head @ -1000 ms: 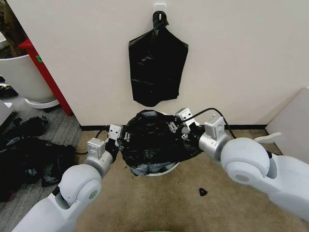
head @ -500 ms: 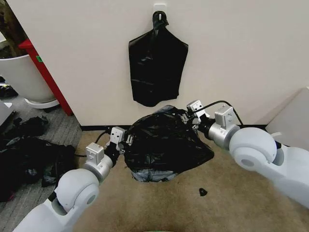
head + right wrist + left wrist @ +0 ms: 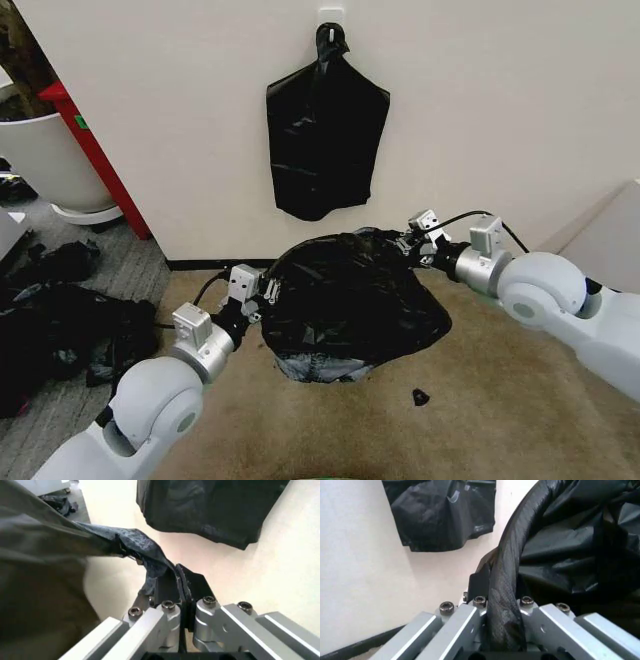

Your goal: Place the garbage bag over the trash bin.

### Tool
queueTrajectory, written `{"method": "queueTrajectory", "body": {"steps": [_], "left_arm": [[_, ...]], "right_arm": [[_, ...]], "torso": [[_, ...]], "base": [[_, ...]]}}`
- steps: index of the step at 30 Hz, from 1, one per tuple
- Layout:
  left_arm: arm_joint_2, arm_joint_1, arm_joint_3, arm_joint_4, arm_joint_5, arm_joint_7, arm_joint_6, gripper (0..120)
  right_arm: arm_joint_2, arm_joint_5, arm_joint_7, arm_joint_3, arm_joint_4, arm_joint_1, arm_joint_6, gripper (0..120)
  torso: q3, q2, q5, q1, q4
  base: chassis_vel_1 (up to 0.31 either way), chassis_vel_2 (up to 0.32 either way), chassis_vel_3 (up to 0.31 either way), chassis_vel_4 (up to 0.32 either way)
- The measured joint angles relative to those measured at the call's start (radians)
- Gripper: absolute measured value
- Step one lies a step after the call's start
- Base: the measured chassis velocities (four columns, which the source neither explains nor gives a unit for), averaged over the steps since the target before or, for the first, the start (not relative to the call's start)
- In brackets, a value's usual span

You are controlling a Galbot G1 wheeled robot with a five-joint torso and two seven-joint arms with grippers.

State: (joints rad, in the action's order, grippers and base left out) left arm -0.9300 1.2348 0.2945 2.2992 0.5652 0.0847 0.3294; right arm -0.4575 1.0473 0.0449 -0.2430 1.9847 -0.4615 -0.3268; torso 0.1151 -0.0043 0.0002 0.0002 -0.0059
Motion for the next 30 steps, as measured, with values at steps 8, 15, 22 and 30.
{"method": "queueTrajectory", "body": {"steps": [8,15,22,30], "left_arm": [[-0.010,-0.014,-0.004,-0.002,0.042,-0.005,-0.031,1],[-0.011,-0.022,-0.008,-0.005,0.086,-0.014,-0.057,1],[-0.015,-0.029,-0.011,-0.007,0.135,-0.017,-0.073,1],[-0.027,-0.041,-0.014,-0.007,0.195,0.003,-0.079,1]], "right_arm": [[-0.010,-0.067,0.117,0.002,-0.091,-0.049,0.100,0],[-0.042,-0.075,0.107,0.009,-0.139,-0.078,0.125,0],[-0.061,-0.078,0.087,0.011,-0.165,-0.097,0.133,0],[-0.072,-0.080,0.016,0.016,-0.161,-0.127,0.152,1]], "torso": [[0.000,0.000,0.0000,0.000,-0.0001],[0.000,0.000,-0.0001,0.000,0.0001],[0.000,0.000,-0.0001,0.000,0.0000],[0.000,0.000,-0.0001,0.000,0.0001]], "base": [[0.000,0.000,0.000,0.000],[0.000,0.000,0.000,0.000],[0.000,0.000,0.000,0.000],[0.000,0.000,0.000,0.000]]}}
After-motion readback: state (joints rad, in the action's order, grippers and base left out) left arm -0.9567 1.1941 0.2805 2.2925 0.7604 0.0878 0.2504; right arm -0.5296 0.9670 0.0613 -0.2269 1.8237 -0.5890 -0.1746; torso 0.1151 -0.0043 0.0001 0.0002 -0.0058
